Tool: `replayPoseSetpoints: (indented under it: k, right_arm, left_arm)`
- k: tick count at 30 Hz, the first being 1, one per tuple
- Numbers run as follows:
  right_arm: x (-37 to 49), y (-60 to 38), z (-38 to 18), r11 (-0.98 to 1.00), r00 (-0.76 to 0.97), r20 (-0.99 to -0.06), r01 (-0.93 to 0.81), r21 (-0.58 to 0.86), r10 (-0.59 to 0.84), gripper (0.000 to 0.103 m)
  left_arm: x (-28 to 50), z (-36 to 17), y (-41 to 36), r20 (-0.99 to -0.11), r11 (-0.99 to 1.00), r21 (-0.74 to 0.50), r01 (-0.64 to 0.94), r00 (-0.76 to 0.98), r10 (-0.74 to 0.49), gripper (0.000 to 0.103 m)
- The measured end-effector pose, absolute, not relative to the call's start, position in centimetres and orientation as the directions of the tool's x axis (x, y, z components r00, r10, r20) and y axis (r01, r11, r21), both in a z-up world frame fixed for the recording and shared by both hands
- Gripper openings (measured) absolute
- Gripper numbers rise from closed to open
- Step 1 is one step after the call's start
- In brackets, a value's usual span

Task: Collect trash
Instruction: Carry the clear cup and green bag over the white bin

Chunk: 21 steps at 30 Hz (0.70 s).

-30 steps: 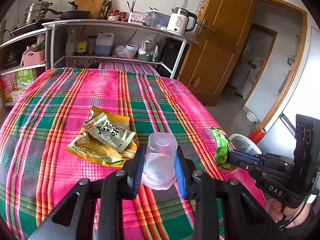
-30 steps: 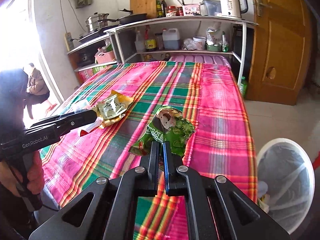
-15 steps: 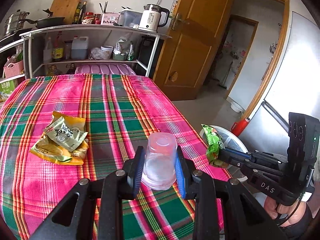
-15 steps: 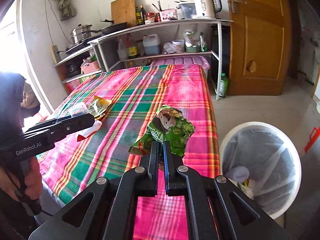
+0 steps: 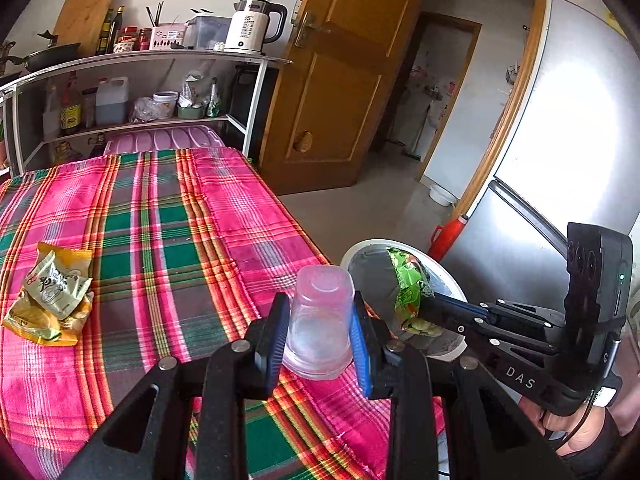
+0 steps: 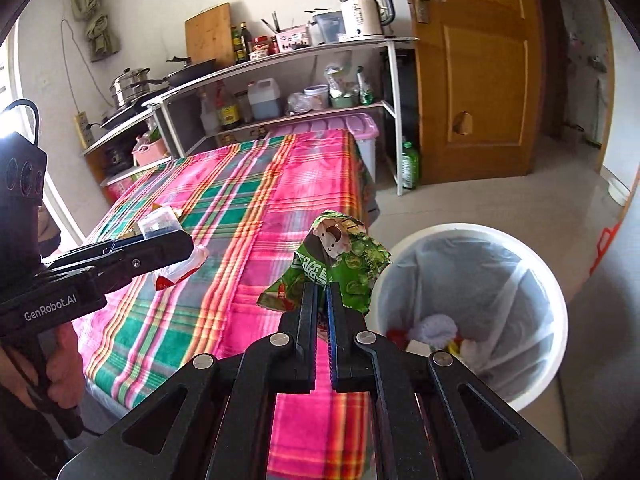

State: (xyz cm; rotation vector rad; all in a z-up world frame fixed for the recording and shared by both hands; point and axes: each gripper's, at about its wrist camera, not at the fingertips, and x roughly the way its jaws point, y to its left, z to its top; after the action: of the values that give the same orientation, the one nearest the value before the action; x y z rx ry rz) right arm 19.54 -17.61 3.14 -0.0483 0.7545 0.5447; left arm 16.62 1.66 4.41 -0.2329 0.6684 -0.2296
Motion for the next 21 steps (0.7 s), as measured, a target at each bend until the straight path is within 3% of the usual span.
replayPoseSetpoints:
  k: [21]
  right_arm:
    - [21.4,-25.2,1.4,0.924,0.635,-0.678,-0.33,0.195,0.37,0.004]
  left_arm:
    - [21.0,3.2,-6.4,-0.6,0.916,-0.295,0.271,0.694,-0.398,0.031]
